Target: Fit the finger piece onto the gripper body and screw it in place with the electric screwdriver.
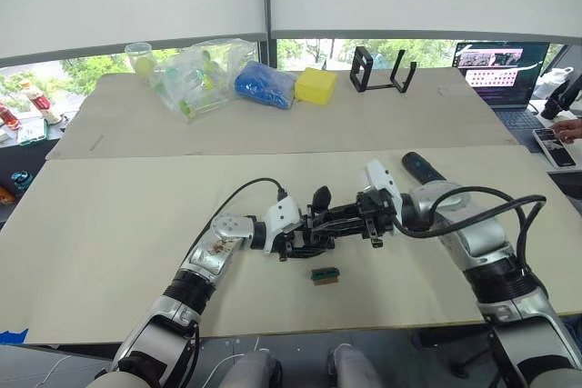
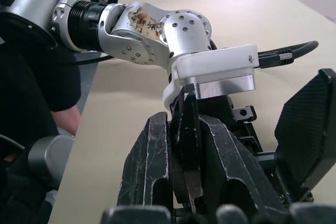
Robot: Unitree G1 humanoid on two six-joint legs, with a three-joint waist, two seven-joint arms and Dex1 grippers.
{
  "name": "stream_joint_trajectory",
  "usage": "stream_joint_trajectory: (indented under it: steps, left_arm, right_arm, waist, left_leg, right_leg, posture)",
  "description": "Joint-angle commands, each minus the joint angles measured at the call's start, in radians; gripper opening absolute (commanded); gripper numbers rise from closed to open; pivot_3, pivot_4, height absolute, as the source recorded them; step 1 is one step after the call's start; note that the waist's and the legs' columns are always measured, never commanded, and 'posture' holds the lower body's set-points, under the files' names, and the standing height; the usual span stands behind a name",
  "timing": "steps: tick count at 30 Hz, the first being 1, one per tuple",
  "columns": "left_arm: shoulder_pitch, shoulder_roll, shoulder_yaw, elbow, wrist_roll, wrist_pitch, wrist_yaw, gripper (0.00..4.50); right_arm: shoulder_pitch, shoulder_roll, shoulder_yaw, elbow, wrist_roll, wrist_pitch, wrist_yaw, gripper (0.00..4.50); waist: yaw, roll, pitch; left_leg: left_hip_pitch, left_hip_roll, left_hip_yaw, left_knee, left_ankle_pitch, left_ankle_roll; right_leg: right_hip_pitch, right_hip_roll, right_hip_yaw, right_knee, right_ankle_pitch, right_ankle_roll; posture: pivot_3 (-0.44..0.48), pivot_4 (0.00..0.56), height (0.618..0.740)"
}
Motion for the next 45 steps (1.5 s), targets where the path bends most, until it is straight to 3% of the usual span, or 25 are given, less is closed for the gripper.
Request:
stream_joint_trajectory:
  steps: [1,10,31,38,45]
  left_arm:
    - [-0.016,0.014,0.04,-0.04,-0.02,0.006,-0.003,2.32]
    - [-0.003,0.025,0.044,-0.058,-0.021,0.014,0.003,2.32]
    - [0.005,0.017,0.038,-0.069,-0.023,0.019,0.004,2.32]
    - [0.0,0.015,0.039,-0.062,-0.023,0.016,0.004,2.32]
    - [0.001,0.016,0.04,-0.067,-0.022,0.018,0.005,2.32]
  right_arm:
    - [0.029,-0.013,0.118,0.134,-0.134,-0.003,0.032,0.33]
    - [0.004,-0.01,0.134,0.139,-0.125,-0.028,0.087,0.33]
    - [0.054,-0.011,0.092,0.039,-0.081,0.013,0.02,0.33]
    - [0.027,-0.02,0.113,0.037,-0.063,0.127,0.04,0.33]
    - [0.045,-0.014,0.132,0.096,-0.112,0.112,0.024,0.33]
  waist:
    - [-0.001,0.0,0.0]
    - [-0.004,0.0,0.0]
    - [-0.004,0.0,0.0]
    - [-0.003,0.0,0.0]
    - [-0.003,0.0,0.0]
  left_leg:
    - [0.0,0.0,0.0,0.0,0.0,0.0]
    - [0.0,0.0,0.0,0.0,-0.001,0.001]
    - [0.0,0.001,0.0,-0.002,-0.001,0.001]
    - [0.0,0.001,0.0,-0.002,-0.002,0.002]
    - [0.0,0.001,0.0,-0.002,-0.002,0.003]
  right_leg:
    - [0.0,0.0,0.0,0.0,0.0,0.0]
    - [0.0,0.0,0.0,0.0,0.0,0.0]
    - [0.0,0.0,0.0,-0.001,0.0,0.0]
    - [-0.001,0.0,0.0,-0.002,0.0,0.0]
    - [0.0,0.0,0.001,-0.003,0.0,0.0]
  posture:
    - [0.0,0.15,0.737]
    - [0.0,0.15,0.737]
    - [0.0,0.15,0.737]
    - [0.0,0.15,0.737]
    - [0.0,0.15,0.737]
